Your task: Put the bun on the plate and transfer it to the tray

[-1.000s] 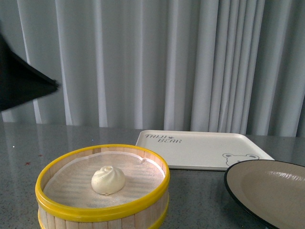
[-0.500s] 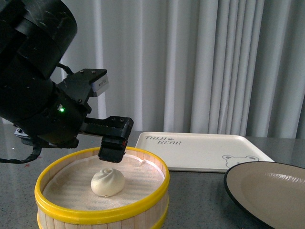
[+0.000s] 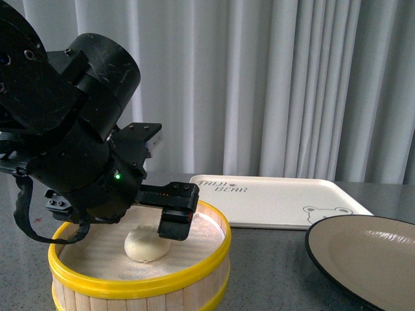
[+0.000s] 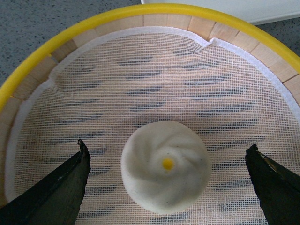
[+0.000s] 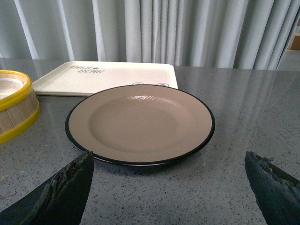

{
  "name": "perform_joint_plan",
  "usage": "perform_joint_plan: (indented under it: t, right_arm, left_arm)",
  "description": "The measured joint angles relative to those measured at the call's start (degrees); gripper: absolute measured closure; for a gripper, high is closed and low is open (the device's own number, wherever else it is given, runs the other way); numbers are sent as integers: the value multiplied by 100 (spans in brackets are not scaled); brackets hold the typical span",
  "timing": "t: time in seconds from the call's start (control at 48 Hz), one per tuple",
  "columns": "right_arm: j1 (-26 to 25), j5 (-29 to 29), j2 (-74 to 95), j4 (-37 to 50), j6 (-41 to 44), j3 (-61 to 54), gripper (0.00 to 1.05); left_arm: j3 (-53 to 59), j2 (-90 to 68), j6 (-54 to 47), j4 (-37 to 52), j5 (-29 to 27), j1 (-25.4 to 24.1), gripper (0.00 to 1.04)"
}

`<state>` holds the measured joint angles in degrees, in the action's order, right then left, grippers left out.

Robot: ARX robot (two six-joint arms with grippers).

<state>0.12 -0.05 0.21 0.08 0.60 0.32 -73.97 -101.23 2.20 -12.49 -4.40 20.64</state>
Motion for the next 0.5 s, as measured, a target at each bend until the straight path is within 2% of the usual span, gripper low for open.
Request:
perform_joint_plan:
  t: [0.354, 0.417, 0.5]
  right_arm:
    - [0, 0, 0, 0, 0, 0, 9]
    - [0, 0, 0, 0, 0, 0, 9]
    - [0, 0, 0, 0, 0, 0, 9]
  left_arm:
    - [2, -205, 63, 15, -50, 153, 7]
    - [2, -216, 96, 20, -44, 164, 15]
    - [7, -214, 131, 179, 22, 190, 33]
